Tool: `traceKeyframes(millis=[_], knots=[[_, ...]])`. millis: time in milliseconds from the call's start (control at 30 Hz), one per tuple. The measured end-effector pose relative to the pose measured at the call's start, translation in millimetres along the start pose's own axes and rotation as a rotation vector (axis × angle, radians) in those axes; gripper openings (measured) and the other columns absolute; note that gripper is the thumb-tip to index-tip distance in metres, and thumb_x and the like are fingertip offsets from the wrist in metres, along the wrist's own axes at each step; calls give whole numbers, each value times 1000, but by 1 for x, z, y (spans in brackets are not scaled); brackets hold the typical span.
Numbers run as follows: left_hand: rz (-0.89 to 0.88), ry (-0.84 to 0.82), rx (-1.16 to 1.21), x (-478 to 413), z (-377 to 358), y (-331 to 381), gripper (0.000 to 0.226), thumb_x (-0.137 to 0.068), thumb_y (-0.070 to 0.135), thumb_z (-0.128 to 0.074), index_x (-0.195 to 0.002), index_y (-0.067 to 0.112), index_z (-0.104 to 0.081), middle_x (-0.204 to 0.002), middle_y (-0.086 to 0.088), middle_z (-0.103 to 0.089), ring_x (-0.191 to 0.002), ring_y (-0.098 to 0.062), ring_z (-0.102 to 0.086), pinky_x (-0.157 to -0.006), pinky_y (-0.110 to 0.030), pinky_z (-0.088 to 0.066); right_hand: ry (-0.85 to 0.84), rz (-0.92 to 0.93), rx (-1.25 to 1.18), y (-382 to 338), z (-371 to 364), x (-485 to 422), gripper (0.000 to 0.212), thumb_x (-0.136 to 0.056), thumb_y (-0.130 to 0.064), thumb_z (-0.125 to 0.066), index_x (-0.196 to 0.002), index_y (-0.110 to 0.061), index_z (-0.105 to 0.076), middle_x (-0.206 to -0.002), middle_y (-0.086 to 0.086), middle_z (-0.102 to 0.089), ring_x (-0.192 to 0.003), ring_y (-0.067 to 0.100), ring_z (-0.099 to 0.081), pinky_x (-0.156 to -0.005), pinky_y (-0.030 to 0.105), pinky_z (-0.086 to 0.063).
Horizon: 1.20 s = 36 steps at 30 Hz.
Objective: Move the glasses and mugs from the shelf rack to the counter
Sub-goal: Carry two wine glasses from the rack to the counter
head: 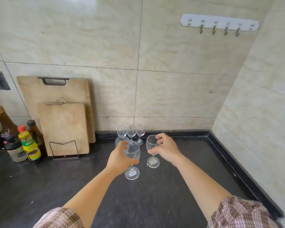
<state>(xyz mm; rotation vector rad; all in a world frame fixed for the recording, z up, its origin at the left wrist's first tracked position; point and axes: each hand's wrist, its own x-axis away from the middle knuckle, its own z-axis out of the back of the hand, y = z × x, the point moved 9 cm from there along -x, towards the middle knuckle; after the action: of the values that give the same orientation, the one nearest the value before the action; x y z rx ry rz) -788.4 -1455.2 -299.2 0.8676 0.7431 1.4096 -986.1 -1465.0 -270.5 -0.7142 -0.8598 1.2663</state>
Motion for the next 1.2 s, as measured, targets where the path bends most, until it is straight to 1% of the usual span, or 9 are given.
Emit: traceKeyframes(millis=[133,267,433,500,567,667,833,1100,1200], knots=[[80,14,-12,-61,-36,-11,78,-65,24,-83,-131,25,-40,-116,9,-53,-95,-18,-58,-71,-28,-50,-50,-21,58,35,8,-80,72,-63,-18,-87,-126,-17,-52,-108,-4,-54,-99,17,-58,-80,27,-46],[151,58,12,-105,-64,-32,74,-66,23,-83,-128,28,-42,-119,9,-55,-97,-15,-57,-68,-25,-46,-71,-66,60,70,8,-148,70,-66,-18,-86,-127,-16,-52,-115,-1,-54,-101,17,-55,-82,27,-43],[205,80,15,-144,-87,-50,76,-67,22,-78,-130,35,-38,-120,12,-52,-103,-12,-54,-63,-18,-42,-89,-102,58,103,-6,-220,74,-66,-16,-86,-131,-16,-50,-126,3,-56,-111,21,-56,-91,32,-46],[202,94,17,-154,-94,-54,72,-67,22,-78,-125,38,-39,-119,15,-51,-105,-10,-53,-66,-16,-41,-97,-110,52,111,-14,-242,75,-67,-15,-86,-133,-16,-50,-128,4,-56,-113,22,-56,-93,33,-46],[182,100,-3,-162,-101,-56,70,-67,23,-77,-124,37,-40,-119,17,-53,-107,-8,-52,-72,-19,-45,-92,-110,46,117,-21,-261,74,-67,-15,-86,-133,-15,-50,-129,5,-56,-113,23,-56,-92,32,-46],[159,99,-47,-170,-106,-58,71,-67,26,-78,-125,36,-40,-118,18,-55,-110,-6,-51,-84,-28,-48,-85,-104,38,121,-29,-282,72,-69,-12,-84,-133,-14,-50,-131,5,-56,-115,23,-56,-88,28,-43],[133,89,-103,-177,-104,-57,70,-71,24,-78,-128,37,-38,-121,18,-43,-104,-5,-50,-79,-21,-41,-91,-96,31,120,-38,-301,72,-69,-12,-85,-133,-15,-50,-129,2,-56,-109,22,-57,-81,27,-40],[159,75,-140,-186,-102,-59,73,-73,22,-76,-132,34,-34,-121,15,-39,-105,-10,-51,-80,-30,-51,-152,-80,99,115,-42,-305,76,-73,-9,-82,-138,-15,-44,-138,4,-53,-122,23,-52,-87,25,-38],[174,77,-137,-186,-101,-60,73,-73,20,-74,-132,33,-34,-123,13,-39,-105,-11,-51,-77,-28,-51,-173,-67,177,111,-43,-306,79,-73,-10,-82,-141,-13,-42,-141,5,-52,-126,25,-50,-89,25,-38]])
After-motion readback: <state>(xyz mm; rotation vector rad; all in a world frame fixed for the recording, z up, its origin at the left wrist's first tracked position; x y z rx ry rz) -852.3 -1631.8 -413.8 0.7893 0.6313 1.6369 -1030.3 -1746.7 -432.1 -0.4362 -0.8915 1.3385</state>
